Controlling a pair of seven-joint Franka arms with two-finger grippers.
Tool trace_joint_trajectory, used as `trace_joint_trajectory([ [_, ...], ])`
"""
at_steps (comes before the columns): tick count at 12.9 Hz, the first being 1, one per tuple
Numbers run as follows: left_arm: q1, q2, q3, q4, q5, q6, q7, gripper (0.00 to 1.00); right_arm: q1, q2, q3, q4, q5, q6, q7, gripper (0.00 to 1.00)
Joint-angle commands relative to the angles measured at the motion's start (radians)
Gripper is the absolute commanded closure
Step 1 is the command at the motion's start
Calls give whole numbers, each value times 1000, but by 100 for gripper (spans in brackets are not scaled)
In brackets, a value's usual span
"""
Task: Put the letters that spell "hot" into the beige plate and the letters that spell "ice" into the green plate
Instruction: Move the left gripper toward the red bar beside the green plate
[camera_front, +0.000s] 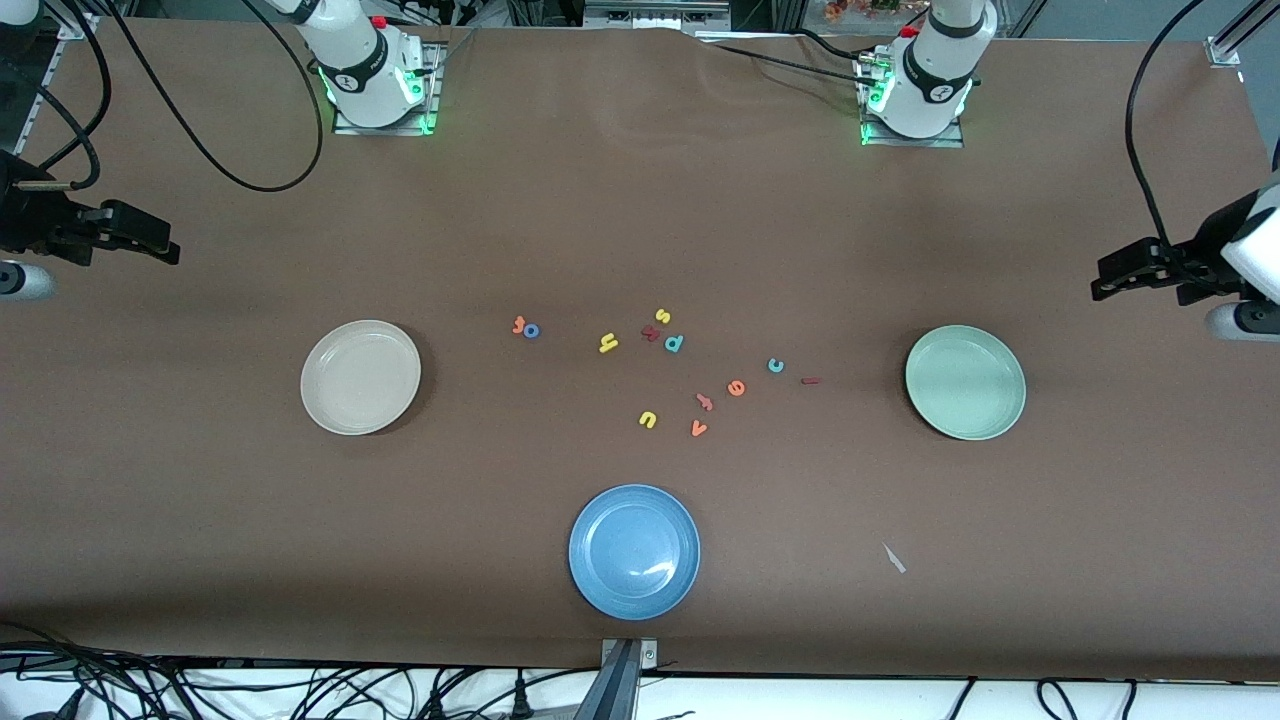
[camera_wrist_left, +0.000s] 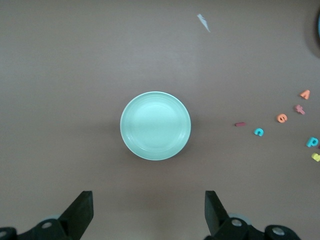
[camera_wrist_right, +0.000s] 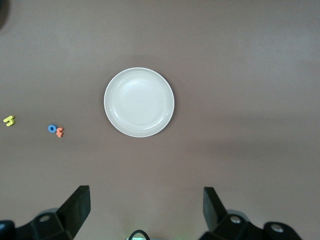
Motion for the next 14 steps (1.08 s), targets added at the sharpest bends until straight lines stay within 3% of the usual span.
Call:
trace_joint_trajectory([
  [1,25,18,-1,-12,-6,36,26,2,-4,-9,2,-8,15,1,8,0],
  [14,39,51,-4,-27,43,47,31,2,-4,-9,0,-8,15,-1,8,0],
])
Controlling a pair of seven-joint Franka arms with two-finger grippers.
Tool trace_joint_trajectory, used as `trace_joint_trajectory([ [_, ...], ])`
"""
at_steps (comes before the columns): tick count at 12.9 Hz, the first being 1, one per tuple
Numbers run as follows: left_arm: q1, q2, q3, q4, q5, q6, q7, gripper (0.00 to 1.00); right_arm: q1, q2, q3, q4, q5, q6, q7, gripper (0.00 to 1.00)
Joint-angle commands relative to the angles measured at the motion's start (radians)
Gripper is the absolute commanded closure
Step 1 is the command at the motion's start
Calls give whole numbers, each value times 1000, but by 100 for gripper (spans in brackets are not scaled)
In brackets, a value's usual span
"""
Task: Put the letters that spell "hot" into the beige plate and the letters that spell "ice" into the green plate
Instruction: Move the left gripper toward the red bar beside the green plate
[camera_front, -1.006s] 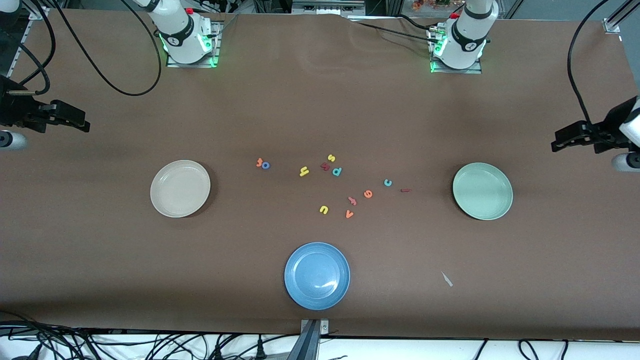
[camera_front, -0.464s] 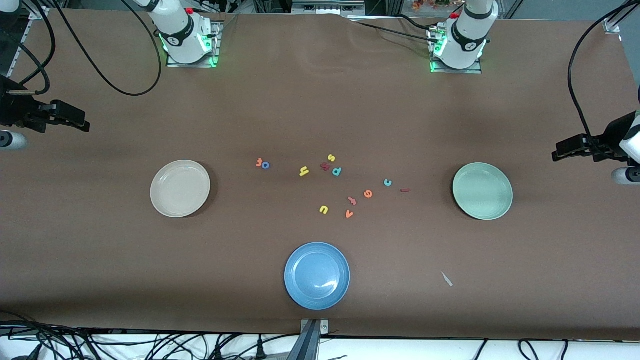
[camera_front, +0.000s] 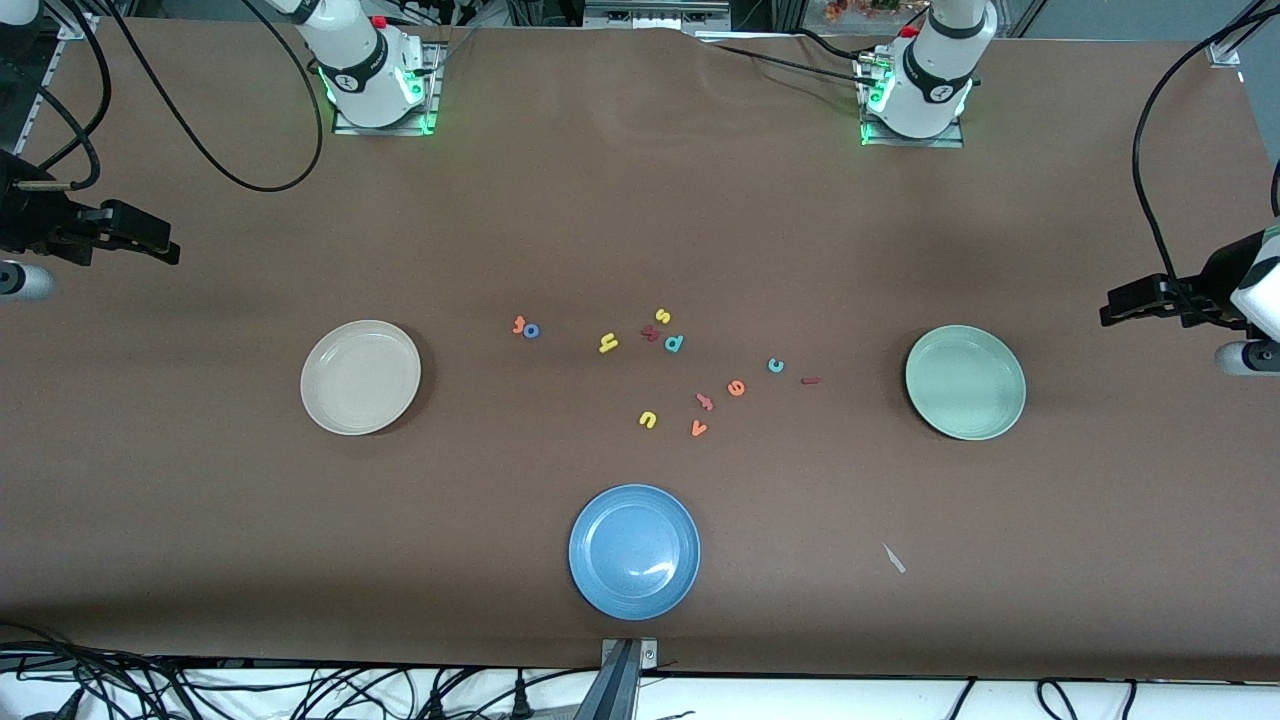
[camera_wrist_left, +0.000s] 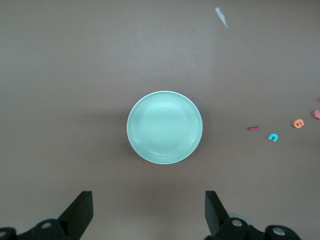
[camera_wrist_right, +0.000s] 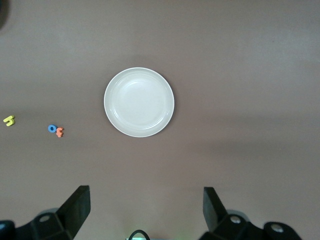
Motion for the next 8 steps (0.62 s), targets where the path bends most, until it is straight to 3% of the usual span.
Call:
trace_joint_trajectory([
  [1,12,-3,-3,-5,26,8,29,2,-4,-9,0,-8,15,-2,10,0],
  [8,12,-9,-6,-26,26,3,29,1,-4,-9,2,-8,15,-2,10,0],
])
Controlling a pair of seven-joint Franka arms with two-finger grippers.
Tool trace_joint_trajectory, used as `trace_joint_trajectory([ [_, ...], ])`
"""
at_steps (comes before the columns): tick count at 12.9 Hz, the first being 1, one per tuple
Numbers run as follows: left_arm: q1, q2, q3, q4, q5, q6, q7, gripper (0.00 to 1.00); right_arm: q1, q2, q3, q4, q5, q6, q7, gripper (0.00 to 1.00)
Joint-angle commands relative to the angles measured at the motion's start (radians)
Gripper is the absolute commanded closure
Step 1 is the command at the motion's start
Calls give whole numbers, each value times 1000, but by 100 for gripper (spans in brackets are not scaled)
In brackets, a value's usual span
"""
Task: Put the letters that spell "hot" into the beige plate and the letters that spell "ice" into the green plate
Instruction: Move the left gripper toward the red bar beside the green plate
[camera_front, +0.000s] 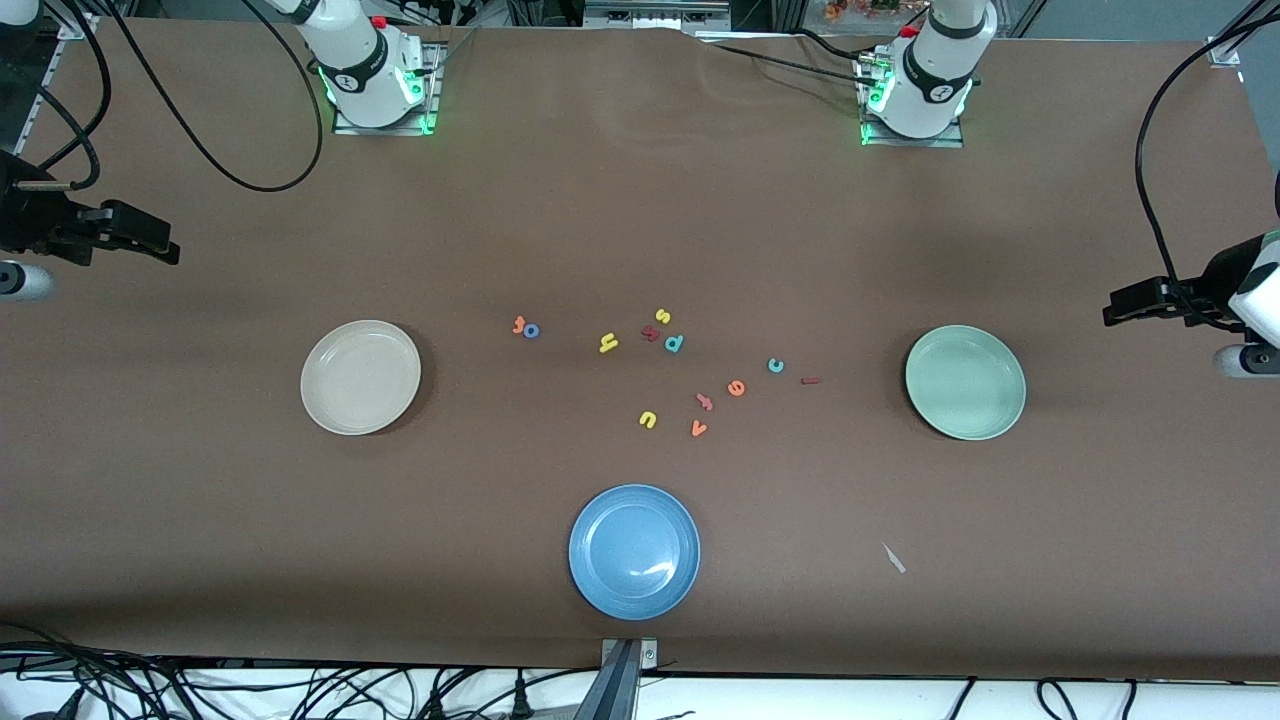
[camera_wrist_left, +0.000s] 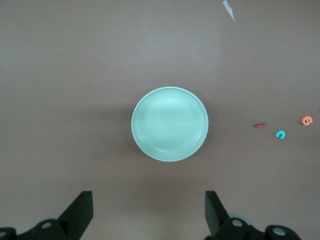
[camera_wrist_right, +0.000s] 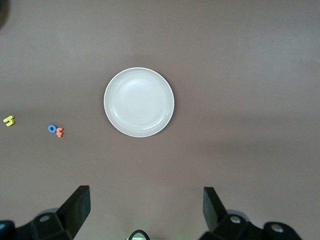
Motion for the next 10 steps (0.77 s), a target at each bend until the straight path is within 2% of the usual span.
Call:
trace_joint_trajectory([
  [1,4,-11,-9,-10,19,5,21,1,-4,-9,0,-7,15,4,10,0],
  [10,-52,-8,-13,14,18,42,21,1,-4,-10,3,-7,15,-3,11,0],
])
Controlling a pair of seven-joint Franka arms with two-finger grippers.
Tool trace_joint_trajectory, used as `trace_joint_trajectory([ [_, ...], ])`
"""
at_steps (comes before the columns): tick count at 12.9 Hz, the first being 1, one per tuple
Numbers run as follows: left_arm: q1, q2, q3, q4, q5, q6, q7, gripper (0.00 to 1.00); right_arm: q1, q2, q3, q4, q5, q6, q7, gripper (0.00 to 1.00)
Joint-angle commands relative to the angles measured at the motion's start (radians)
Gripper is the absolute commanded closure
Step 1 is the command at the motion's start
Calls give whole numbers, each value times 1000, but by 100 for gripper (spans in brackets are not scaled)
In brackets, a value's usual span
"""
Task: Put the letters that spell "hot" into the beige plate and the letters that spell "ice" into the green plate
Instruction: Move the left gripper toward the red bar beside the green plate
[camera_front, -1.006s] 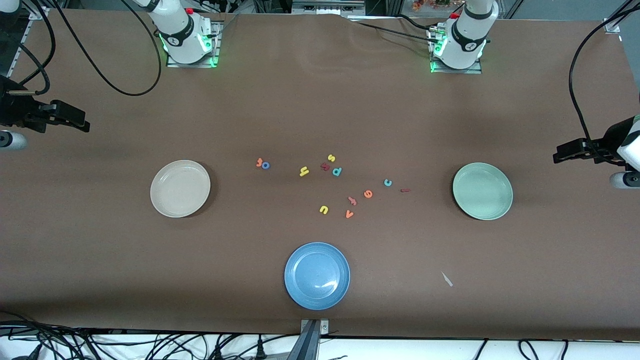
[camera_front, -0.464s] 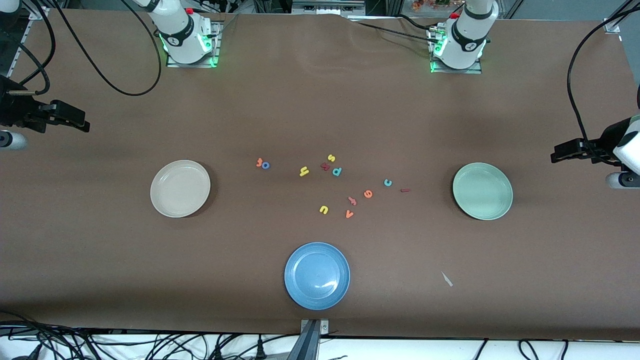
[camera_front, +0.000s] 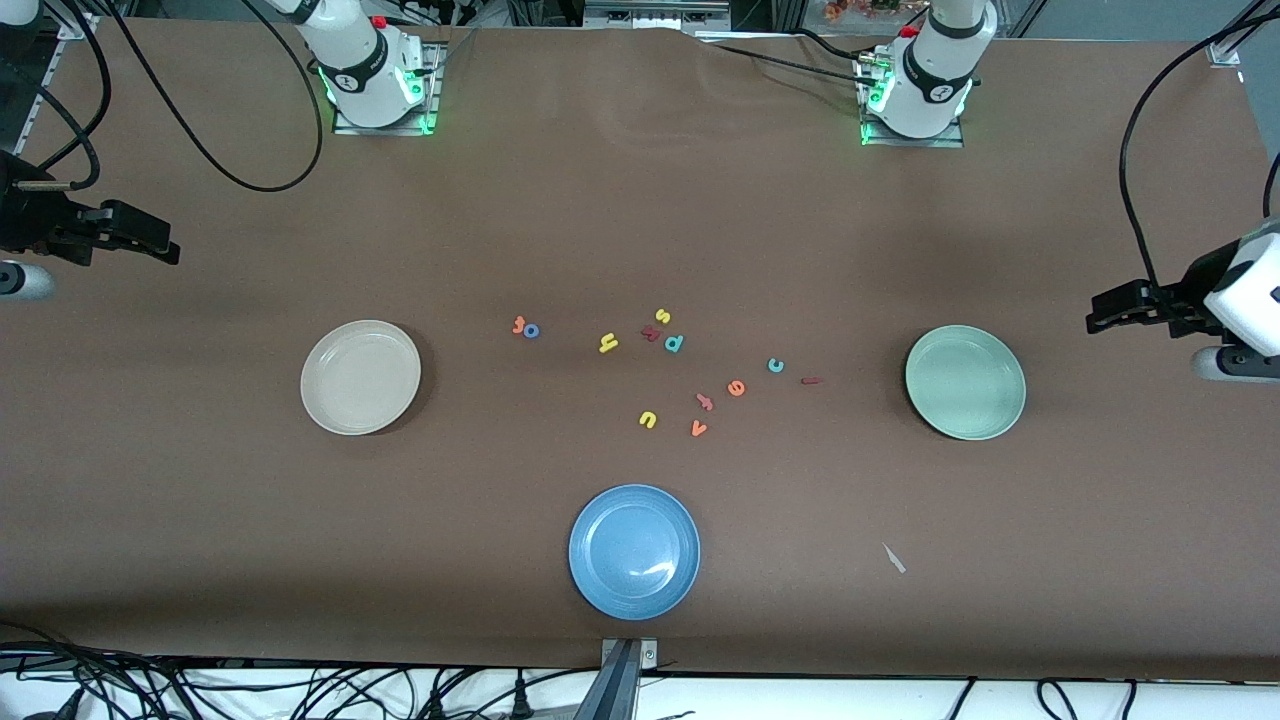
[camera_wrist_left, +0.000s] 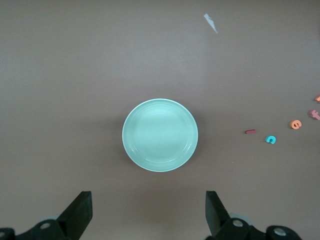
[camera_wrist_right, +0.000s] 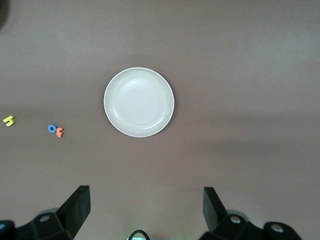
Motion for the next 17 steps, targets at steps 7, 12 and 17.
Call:
trace_joint_trajectory([
  [7,-16,-1,1,9,18,3,12,0,-4,-10,2,-7,15,-2,11,0],
  [12,-20,-2,1,9,15,2,3,0,-4,-10,2,-7,15,-2,11,0],
  [17,-25,-1,1,9,12,3,1,0,-4,-10,3,-7,15,-3,13,0],
])
